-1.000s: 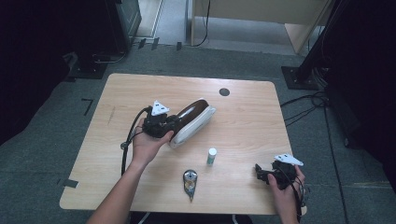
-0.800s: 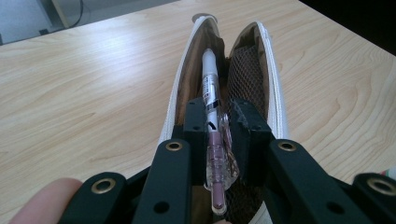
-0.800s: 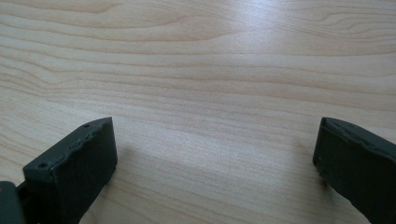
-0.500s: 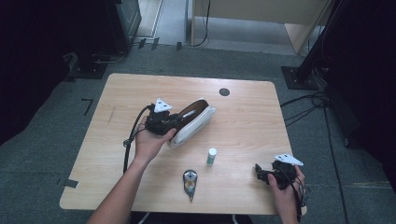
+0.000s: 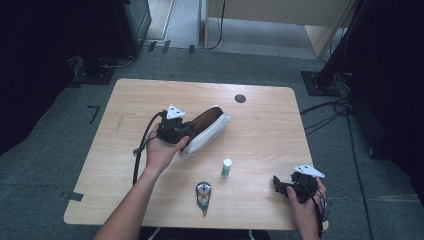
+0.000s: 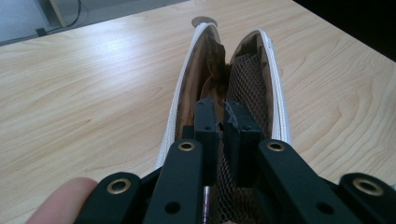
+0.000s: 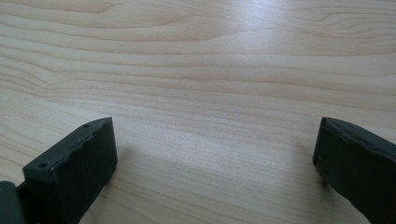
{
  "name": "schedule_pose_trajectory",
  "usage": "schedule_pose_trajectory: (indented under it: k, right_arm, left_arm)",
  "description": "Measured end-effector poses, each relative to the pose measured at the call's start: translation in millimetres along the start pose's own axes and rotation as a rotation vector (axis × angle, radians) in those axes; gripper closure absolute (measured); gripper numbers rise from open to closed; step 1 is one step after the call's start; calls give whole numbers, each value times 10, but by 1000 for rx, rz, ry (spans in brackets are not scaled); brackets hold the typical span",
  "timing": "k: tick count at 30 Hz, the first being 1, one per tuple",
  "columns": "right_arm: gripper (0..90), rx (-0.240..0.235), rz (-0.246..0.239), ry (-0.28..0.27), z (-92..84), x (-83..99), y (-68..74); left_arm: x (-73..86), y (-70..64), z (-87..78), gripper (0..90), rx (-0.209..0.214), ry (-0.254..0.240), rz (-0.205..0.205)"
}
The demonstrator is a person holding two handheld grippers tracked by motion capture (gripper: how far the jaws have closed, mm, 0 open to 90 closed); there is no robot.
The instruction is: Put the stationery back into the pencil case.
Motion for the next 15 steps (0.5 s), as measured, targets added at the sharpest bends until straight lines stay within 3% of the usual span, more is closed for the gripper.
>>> schedule_pose_trajectory:
  k: [7,15]
  right_arm:
    - [0,-1,1,1,0,0,2]
    - [0,0,-2,0,0,0,-1]
  left_arm:
    - [19,11,-99,841,8,-18,1]
    - [91,31,-253,762,14,-42,-16]
Point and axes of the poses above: each handheld gripper's, and its own axes: z roughly forward along the jaws, x roughly out of its underside, y roughly to its left, the point moved 10 cm from there along z, roughly forward along the jaws, and after that the axes turned 14 degrees about -z, right-handed, at the moved point
